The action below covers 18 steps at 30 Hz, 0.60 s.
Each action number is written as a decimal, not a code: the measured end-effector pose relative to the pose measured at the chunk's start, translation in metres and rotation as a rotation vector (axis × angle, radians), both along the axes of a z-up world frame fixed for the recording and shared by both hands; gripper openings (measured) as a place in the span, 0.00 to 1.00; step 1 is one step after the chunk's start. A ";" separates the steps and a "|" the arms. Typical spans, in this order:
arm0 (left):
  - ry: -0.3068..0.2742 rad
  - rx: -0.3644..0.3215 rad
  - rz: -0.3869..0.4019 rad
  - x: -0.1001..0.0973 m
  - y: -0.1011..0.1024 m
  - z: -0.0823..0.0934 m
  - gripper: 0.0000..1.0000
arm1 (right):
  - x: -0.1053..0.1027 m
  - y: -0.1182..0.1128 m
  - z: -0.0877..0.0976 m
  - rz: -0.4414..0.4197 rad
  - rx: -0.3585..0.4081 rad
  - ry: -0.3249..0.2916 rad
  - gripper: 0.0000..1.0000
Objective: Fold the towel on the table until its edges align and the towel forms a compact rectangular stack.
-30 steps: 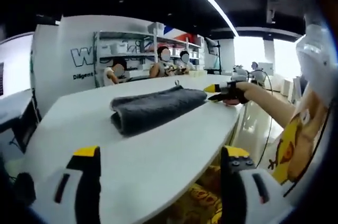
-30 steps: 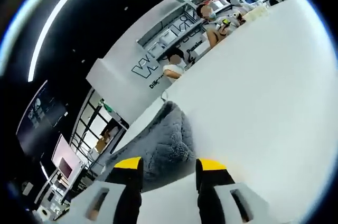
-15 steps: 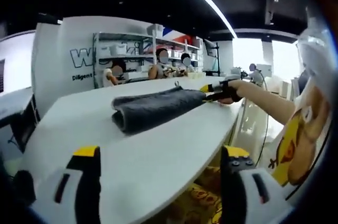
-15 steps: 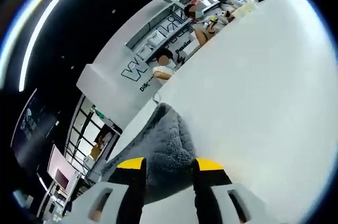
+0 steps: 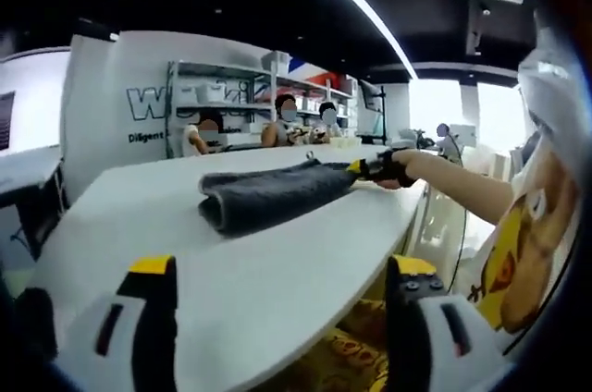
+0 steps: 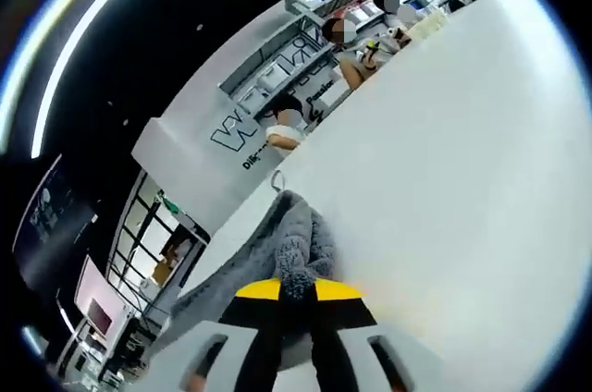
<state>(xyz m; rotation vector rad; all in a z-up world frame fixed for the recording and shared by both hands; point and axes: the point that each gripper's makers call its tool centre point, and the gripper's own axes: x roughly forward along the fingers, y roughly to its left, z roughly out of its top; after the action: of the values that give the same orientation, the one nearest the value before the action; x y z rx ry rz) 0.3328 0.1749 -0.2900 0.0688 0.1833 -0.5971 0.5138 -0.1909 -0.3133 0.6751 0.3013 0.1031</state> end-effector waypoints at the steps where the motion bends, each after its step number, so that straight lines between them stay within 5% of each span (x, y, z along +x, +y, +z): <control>1: -0.004 -0.003 0.002 -0.001 0.001 0.001 0.99 | 0.000 0.001 0.003 0.006 -0.039 -0.004 0.08; 12: -0.015 -0.006 0.012 -0.003 0.005 0.004 0.98 | 0.003 0.037 0.042 0.108 -0.494 -0.086 0.06; 18: -0.015 -0.007 0.022 -0.005 0.008 0.004 0.98 | 0.012 0.060 0.056 0.178 -0.670 -0.115 0.06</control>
<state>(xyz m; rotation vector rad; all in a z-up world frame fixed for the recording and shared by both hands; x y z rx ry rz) 0.3274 0.1828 -0.2860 0.0648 0.1669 -0.5750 0.5255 -0.1304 -0.2576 -0.0234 0.2634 0.1984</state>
